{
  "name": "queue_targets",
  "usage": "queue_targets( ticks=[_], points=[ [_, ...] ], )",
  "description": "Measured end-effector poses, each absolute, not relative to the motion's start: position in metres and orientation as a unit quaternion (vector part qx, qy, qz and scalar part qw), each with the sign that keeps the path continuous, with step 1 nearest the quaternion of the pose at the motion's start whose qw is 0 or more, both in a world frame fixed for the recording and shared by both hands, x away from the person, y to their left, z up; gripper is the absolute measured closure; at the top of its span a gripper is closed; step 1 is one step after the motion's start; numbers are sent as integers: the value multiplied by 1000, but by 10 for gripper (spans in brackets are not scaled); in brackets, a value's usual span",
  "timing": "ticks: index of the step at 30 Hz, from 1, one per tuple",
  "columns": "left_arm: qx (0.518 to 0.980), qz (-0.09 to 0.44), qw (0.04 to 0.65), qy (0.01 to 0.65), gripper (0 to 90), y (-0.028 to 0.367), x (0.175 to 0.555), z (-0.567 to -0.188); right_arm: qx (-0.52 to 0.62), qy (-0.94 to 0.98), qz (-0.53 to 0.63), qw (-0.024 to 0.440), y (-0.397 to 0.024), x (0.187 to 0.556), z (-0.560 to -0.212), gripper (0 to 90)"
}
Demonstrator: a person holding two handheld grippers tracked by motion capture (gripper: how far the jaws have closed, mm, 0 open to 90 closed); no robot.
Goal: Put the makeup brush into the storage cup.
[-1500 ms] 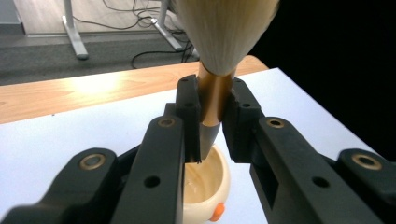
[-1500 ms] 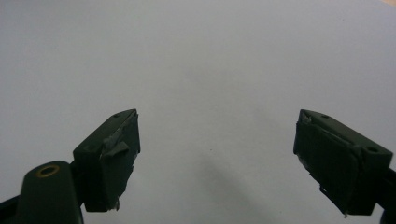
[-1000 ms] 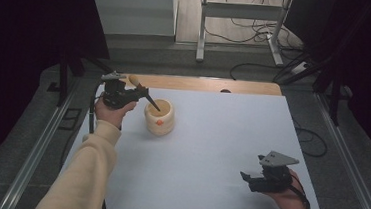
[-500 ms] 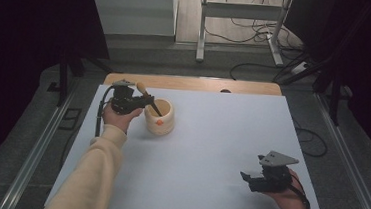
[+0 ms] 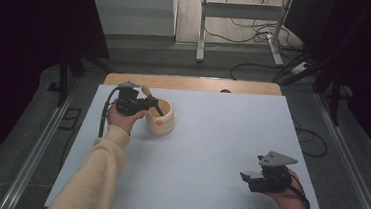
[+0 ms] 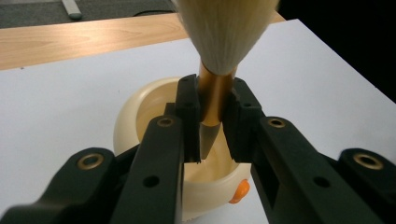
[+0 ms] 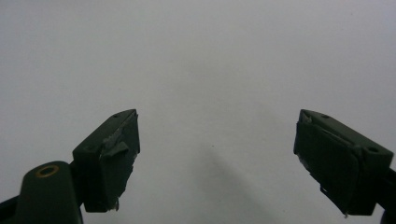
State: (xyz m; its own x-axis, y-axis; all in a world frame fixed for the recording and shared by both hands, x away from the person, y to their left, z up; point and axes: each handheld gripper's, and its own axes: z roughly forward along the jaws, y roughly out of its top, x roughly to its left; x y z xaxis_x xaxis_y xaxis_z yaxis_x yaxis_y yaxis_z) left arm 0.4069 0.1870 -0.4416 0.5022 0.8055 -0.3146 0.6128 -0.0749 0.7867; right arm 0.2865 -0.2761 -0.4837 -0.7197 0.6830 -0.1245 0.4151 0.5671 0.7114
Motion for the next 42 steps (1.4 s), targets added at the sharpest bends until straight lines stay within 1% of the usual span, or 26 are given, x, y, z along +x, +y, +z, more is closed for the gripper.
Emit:
queue_targets(
  ticks=[1,2,3,4,5,7,8,16,23,28,32,42],
  points=[
    [725,119,471,488,700,187,406,-441,318,863,339,197,-276,286,-484,148],
    [726,144,461,489,586,185,405,-440,318,863,339,197,-276,286,-484,148],
    [729,162,450,490,452,184,403,-438,318,863,339,197,-276,286,-483,149],
    [729,174,445,491,352,184,402,-436,318,863,341,196,-276,286,-483,148],
    [728,181,443,492,285,185,400,-434,318,863,341,196,-276,286,-483,148],
    [723,181,448,494,190,189,396,-429,317,863,341,196,-276,286,-483,148],
    [720,180,453,495,176,191,394,-427,317,863,342,196,-276,286,-483,148],
    [721,166,466,485,176,211,366,-412,317,862,343,196,-276,286,-483,146],
    [735,148,464,471,175,222,338,-411,320,859,346,197,-277,287,-481,145],
    [739,142,465,467,181,227,320,-418,321,859,347,197,-276,287,-481,145],
    [732,143,475,467,194,233,307,-426,320,860,346,196,-276,287,-482,145],
    [739,152,465,463,204,242,280,-447,319,860,346,198,-277,287,-482,145]
  ],
)
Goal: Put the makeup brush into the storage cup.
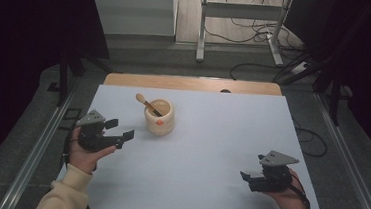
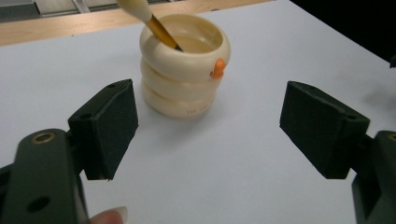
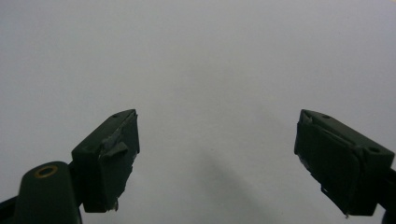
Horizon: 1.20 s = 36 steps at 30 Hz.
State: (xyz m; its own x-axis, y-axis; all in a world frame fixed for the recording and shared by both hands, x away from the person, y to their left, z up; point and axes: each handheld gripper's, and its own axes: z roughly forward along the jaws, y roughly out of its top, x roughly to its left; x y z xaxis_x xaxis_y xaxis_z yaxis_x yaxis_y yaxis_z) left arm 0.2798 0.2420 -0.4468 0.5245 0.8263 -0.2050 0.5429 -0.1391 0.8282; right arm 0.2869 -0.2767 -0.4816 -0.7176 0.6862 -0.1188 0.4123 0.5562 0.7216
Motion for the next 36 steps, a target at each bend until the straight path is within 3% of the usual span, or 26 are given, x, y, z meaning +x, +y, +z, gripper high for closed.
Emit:
queue_targets(
  ticks=[19,36],
  points=[
    [768,126,410,476,183,253,239,-494,324,857,348,198,-279,288,-483,143],
    [786,125,397,457,160,248,231,-506,334,851,355,197,-285,290,-483,134]
  ],
)
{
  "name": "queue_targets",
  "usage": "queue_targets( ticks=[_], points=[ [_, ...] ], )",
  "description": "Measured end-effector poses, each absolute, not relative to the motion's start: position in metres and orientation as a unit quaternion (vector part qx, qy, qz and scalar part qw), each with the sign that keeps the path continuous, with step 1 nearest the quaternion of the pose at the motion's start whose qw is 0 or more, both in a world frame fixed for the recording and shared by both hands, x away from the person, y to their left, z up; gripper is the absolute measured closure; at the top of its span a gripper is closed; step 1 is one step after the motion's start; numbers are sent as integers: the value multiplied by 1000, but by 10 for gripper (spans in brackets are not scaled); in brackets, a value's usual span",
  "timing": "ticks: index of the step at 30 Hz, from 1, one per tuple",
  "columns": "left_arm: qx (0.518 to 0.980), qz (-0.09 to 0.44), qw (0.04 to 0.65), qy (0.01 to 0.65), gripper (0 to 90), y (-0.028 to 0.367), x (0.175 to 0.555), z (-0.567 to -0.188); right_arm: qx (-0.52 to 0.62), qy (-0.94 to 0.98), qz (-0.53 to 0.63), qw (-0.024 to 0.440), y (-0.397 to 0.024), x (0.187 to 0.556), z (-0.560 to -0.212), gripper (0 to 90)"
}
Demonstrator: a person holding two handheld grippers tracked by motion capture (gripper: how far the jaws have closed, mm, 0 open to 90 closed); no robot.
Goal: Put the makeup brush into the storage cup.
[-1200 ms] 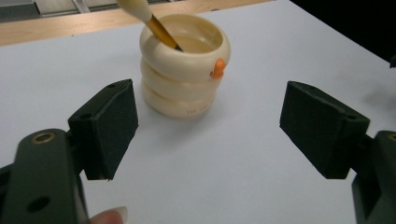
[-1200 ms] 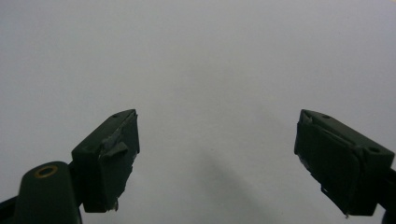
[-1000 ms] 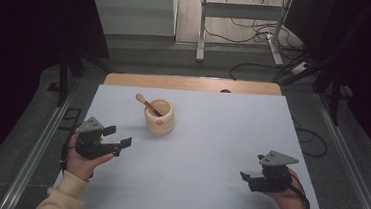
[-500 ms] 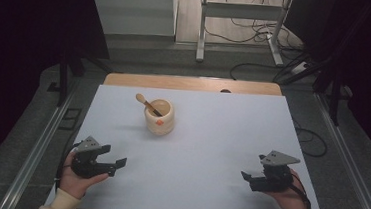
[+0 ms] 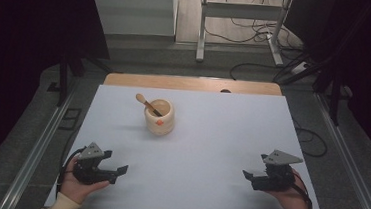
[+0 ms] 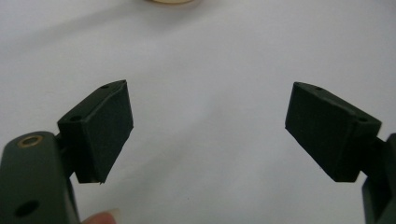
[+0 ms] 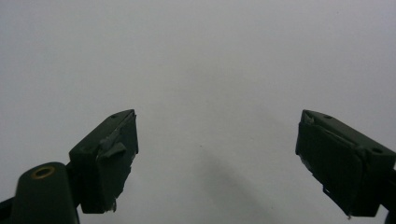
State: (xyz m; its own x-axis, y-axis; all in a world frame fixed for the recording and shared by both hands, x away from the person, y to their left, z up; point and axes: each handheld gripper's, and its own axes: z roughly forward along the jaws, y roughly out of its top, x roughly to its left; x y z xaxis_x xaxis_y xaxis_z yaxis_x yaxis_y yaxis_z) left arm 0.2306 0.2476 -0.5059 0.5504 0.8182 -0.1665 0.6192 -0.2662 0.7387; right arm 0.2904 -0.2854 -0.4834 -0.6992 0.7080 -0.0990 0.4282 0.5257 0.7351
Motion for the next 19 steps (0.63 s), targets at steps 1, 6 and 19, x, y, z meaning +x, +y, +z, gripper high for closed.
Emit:
queue_targets(
  ticks=[1,6,19],
  points=[
    [785,125,398,458,160,248,231,-506,334,851,355,197,-286,290,-483,134],
    [782,123,402,460,162,249,232,-505,335,849,358,196,-287,291,-484,134],
    [781,131,402,459,164,249,231,-503,332,849,360,198,-287,291,-483,131]
  ],
)
